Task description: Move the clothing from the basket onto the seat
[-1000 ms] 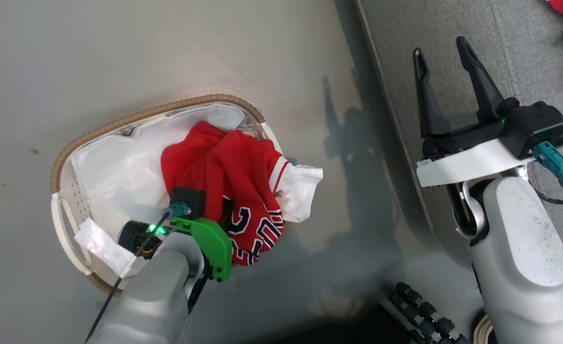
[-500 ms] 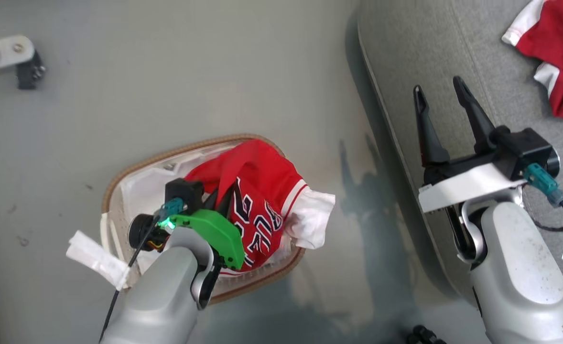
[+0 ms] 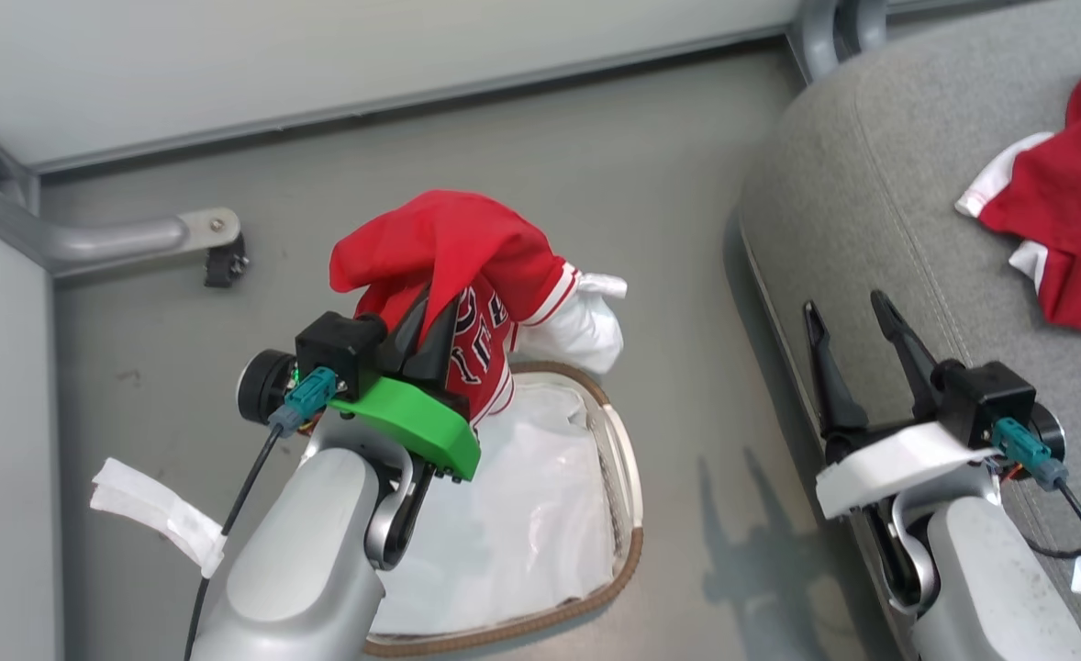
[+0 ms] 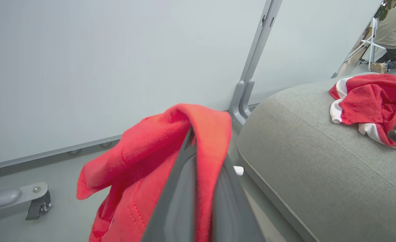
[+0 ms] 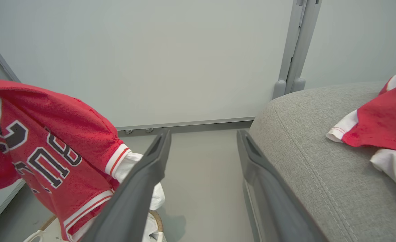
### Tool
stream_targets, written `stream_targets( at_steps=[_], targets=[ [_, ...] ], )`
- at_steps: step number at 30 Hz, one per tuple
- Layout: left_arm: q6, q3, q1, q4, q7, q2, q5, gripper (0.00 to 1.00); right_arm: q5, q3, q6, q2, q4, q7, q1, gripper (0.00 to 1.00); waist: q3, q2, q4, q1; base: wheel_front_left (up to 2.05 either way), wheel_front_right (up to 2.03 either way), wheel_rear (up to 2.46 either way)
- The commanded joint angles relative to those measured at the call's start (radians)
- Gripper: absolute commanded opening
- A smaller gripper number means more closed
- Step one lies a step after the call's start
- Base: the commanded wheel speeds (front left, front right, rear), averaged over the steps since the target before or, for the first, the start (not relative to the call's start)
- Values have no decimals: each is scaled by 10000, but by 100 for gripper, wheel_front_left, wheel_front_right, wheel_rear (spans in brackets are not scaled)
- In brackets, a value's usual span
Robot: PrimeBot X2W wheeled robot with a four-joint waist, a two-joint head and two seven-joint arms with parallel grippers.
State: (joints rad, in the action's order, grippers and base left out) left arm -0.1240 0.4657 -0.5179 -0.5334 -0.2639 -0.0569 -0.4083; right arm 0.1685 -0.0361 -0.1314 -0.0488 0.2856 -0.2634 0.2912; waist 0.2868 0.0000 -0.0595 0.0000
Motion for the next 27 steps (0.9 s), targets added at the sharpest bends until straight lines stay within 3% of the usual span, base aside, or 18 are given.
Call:
stream_targets(
  at_steps=[1,11,21,27],
  targets=[
    [-57,-73,152,238,-7,1,203,0,57,66,14,-46,77,-20,-306,100,-1083,0,685,0,0,0,0],
    [-72,-113,29,1002,-7,46,73,0,-276,-676,14,-45,703,-20,-1335,100,-2143,0,1034,0,0,0,0],
    [-72,642,3,1454,-7,49,-394,0,440,-4087,12,-226,551,-20,-371,100,-2293,0,1853,0,0,0,0],
    [-70,1411,-188,1591,-7,49,-656,0,468,-5219,14,-161,955,-20,894,100,-2191,0,2485,0,0,0,0]
  ],
)
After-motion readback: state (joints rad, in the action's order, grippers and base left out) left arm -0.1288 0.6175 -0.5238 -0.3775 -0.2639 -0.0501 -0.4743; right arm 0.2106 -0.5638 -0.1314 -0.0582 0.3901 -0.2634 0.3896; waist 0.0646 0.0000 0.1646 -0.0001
